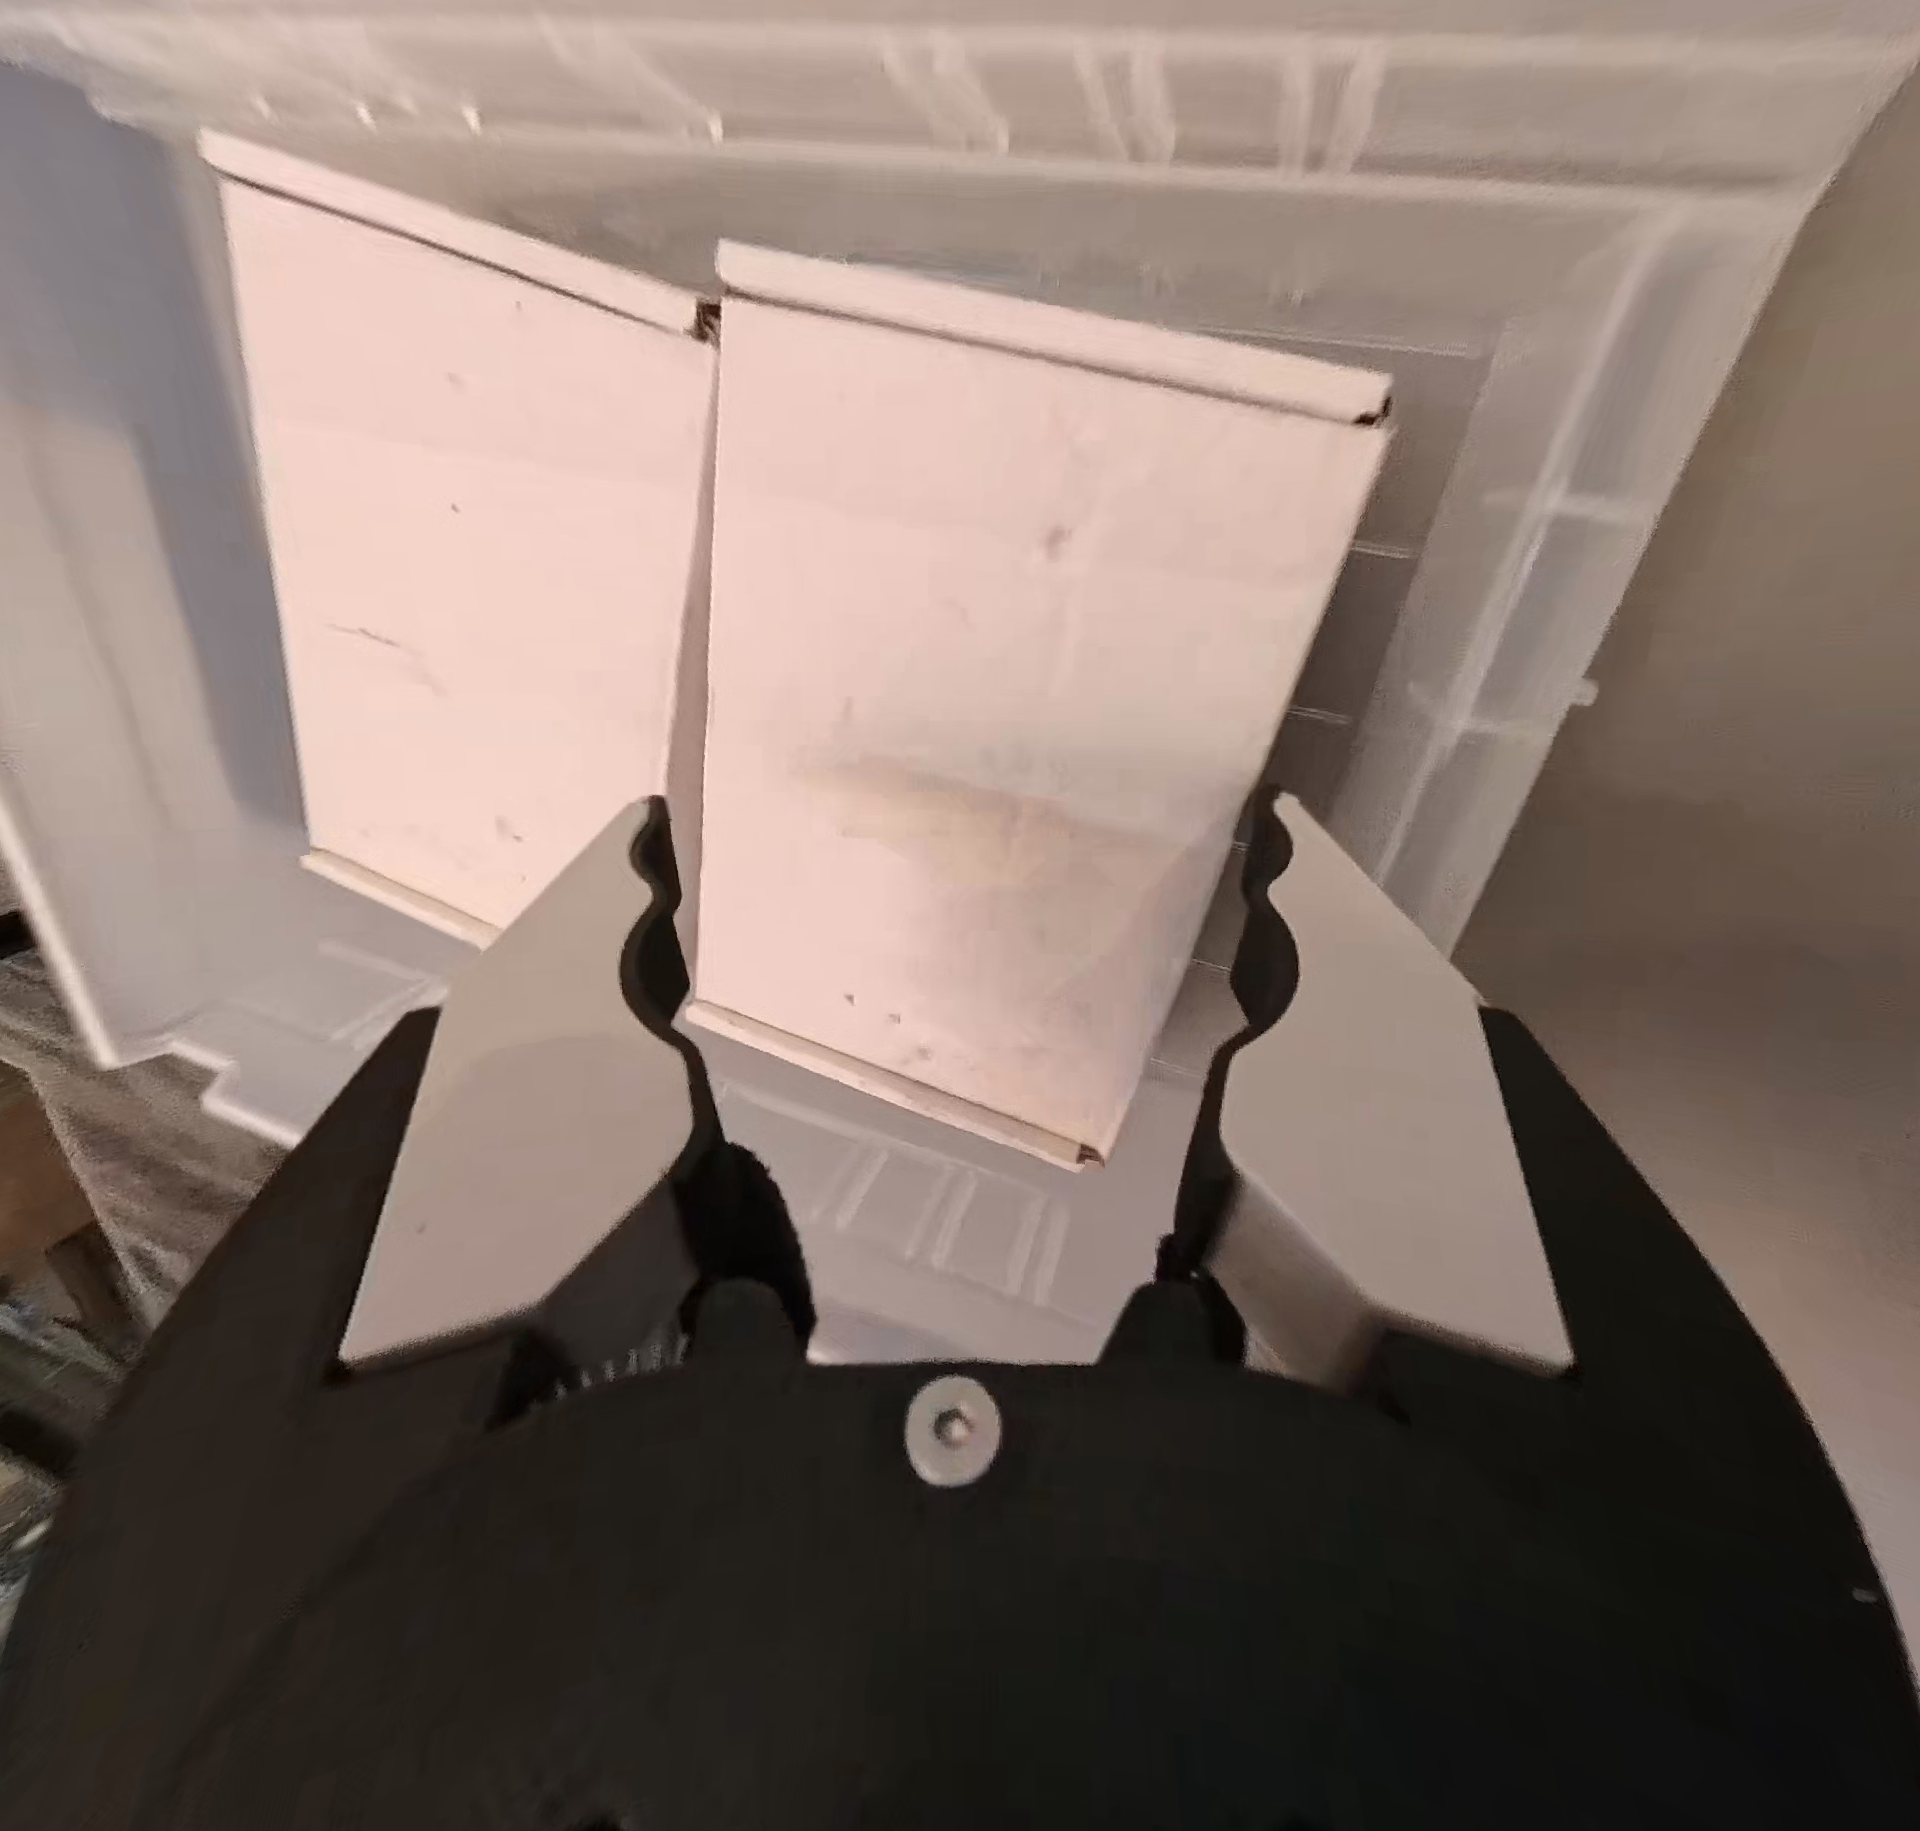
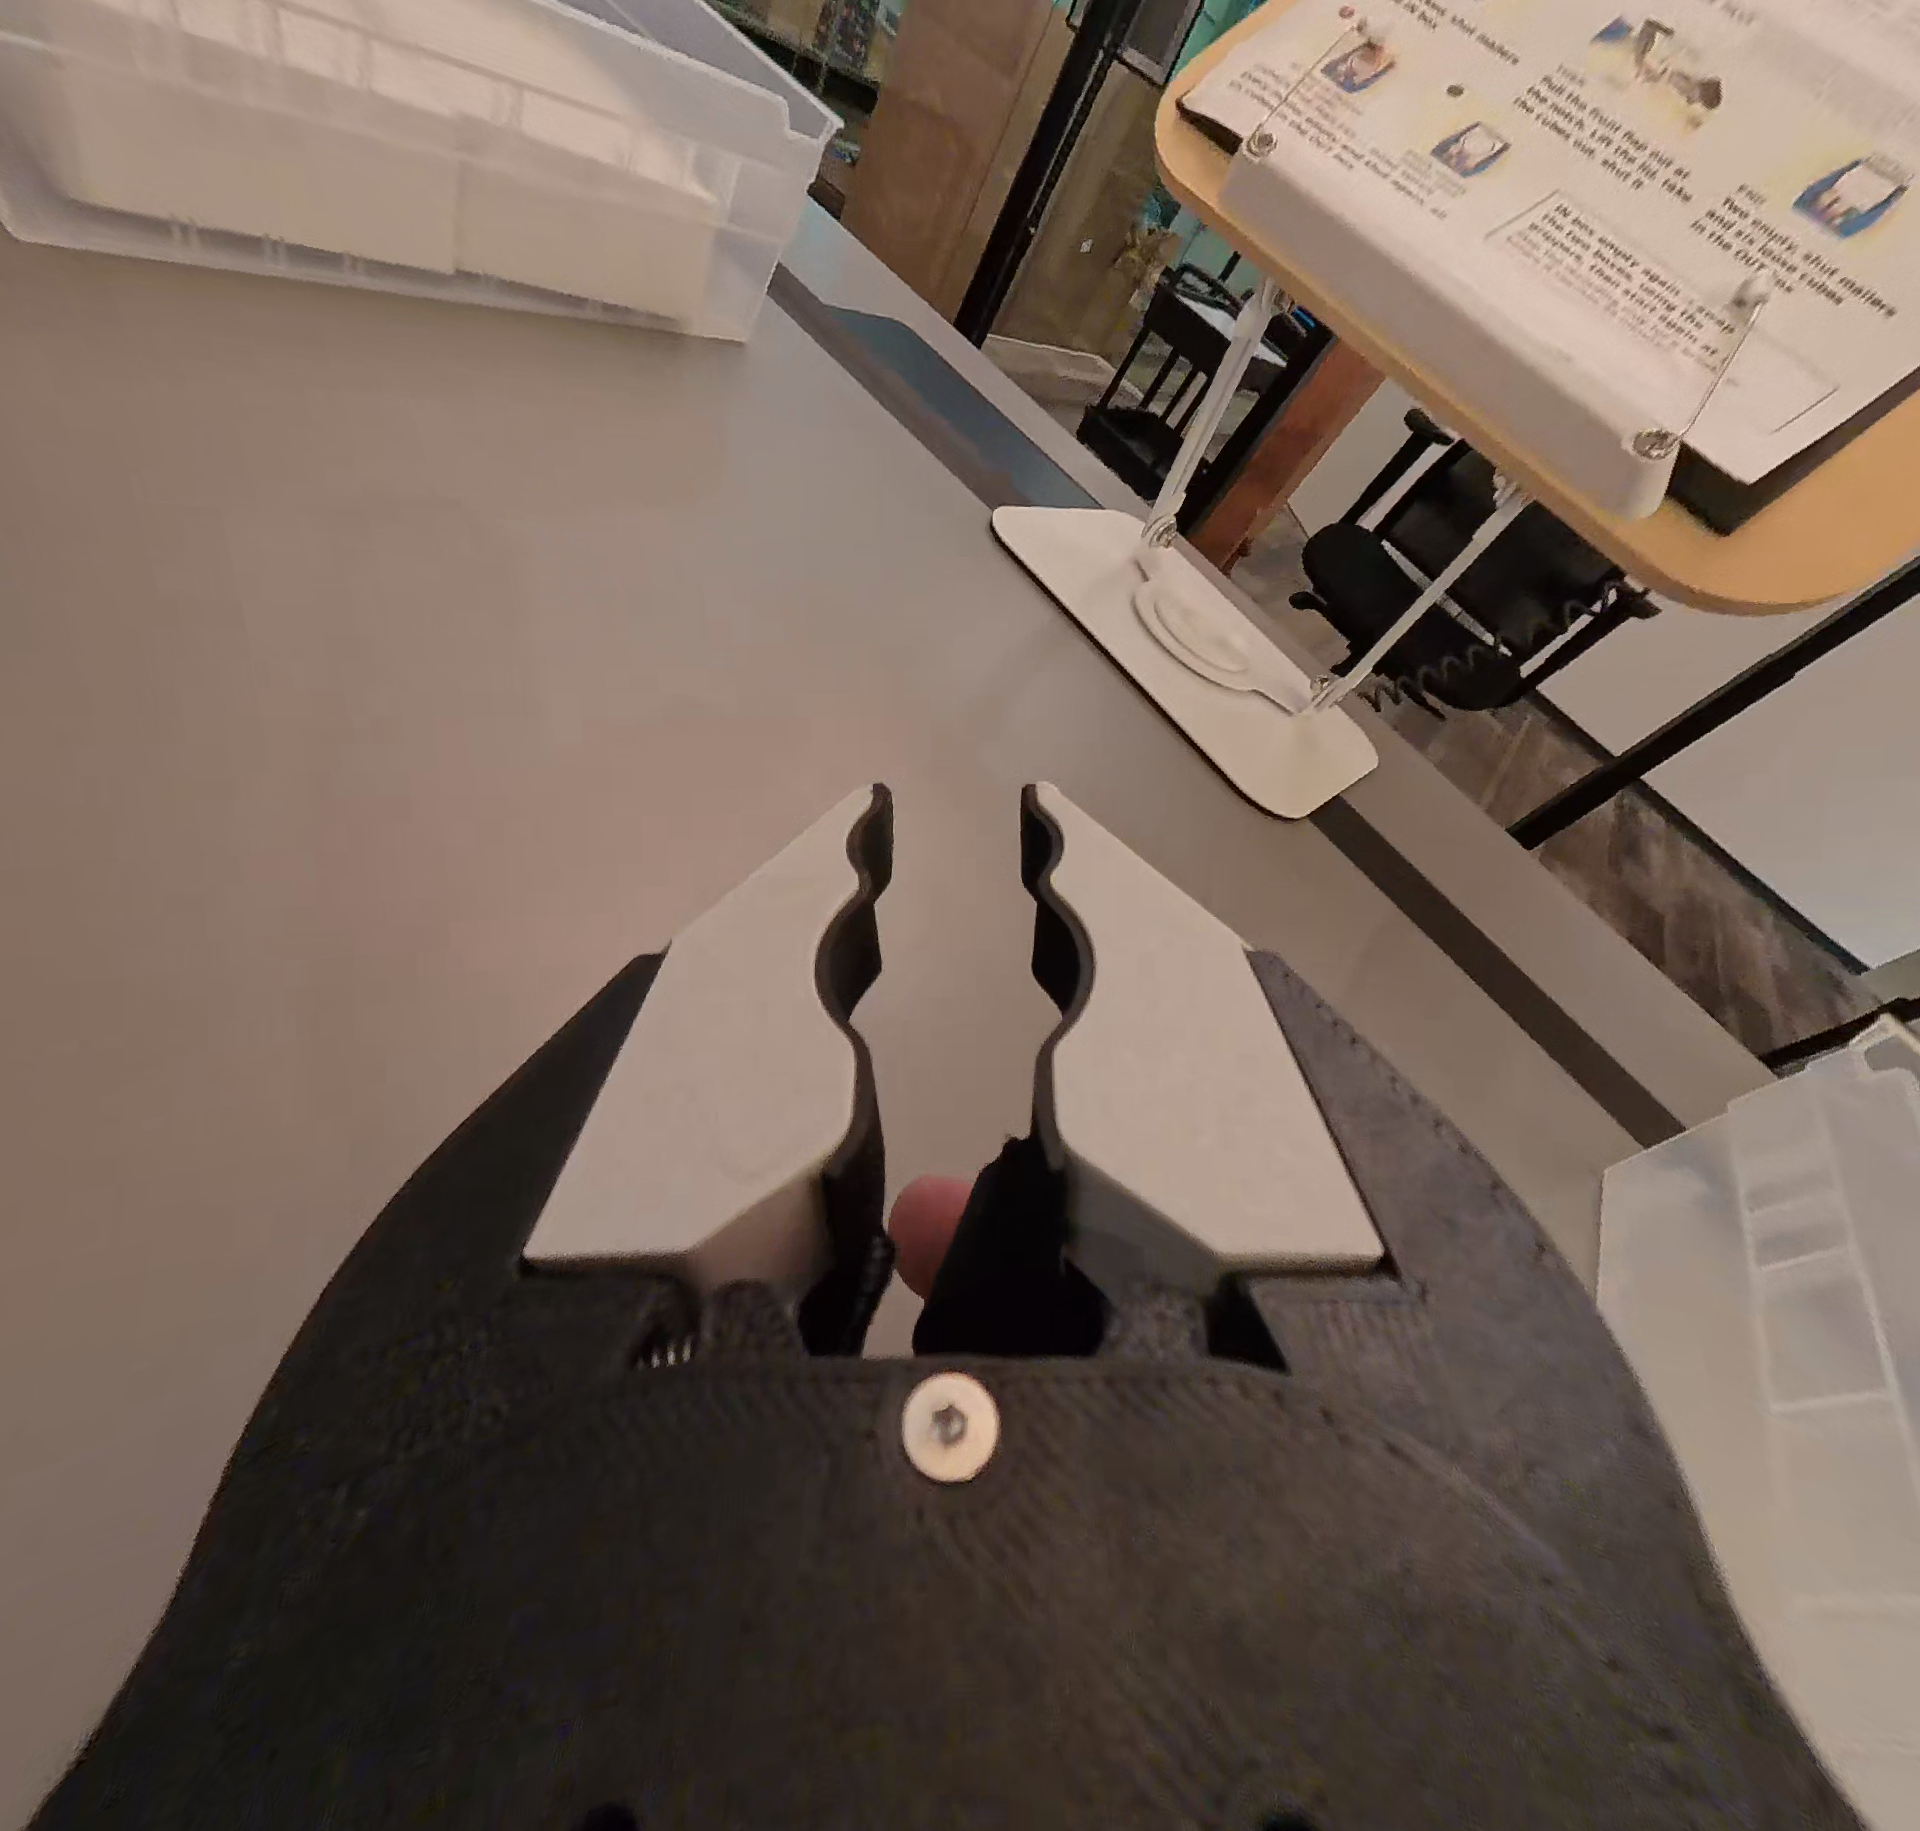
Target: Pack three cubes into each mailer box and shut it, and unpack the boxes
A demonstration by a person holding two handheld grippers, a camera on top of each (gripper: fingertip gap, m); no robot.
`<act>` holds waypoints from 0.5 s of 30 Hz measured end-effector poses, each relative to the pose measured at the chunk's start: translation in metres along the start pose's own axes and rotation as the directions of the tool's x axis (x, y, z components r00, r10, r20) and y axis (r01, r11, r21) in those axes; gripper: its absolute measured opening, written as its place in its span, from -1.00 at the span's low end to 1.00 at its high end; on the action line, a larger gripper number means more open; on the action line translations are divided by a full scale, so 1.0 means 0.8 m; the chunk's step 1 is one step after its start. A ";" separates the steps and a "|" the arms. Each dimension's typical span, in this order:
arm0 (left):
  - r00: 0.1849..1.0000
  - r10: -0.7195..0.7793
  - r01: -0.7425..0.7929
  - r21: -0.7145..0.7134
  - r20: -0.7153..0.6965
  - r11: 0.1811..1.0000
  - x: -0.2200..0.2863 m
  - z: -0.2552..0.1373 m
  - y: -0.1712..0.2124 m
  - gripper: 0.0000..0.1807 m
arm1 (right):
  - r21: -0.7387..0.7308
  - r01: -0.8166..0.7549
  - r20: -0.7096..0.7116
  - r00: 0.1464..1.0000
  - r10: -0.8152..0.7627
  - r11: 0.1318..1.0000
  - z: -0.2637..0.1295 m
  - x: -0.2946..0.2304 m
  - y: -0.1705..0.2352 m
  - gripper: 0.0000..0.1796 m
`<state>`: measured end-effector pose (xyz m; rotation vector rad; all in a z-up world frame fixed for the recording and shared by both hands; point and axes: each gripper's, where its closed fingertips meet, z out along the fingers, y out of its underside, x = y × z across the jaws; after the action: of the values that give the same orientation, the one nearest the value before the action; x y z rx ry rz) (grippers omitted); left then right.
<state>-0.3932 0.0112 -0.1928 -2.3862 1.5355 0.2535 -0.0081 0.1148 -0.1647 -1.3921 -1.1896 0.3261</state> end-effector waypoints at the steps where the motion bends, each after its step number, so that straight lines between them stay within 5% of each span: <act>1: 1.000 -0.003 0.003 -0.003 -0.027 1.000 0.000 0.005 0.002 0.21 | -0.002 -0.010 0.006 1.000 0.010 1.000 0.000 0.000 0.002 -0.75; 15: 0.981 0.014 -0.048 -0.174 -0.191 0.984 0.003 0.040 0.032 0.41 | -0.038 -0.030 0.033 0.999 0.031 0.999 0.005 -0.003 0.018 -0.75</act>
<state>-0.4154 0.0103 -0.2275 -2.5907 1.7004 0.1810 -0.0058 0.1185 -0.1795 -1.4437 -1.2085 0.3512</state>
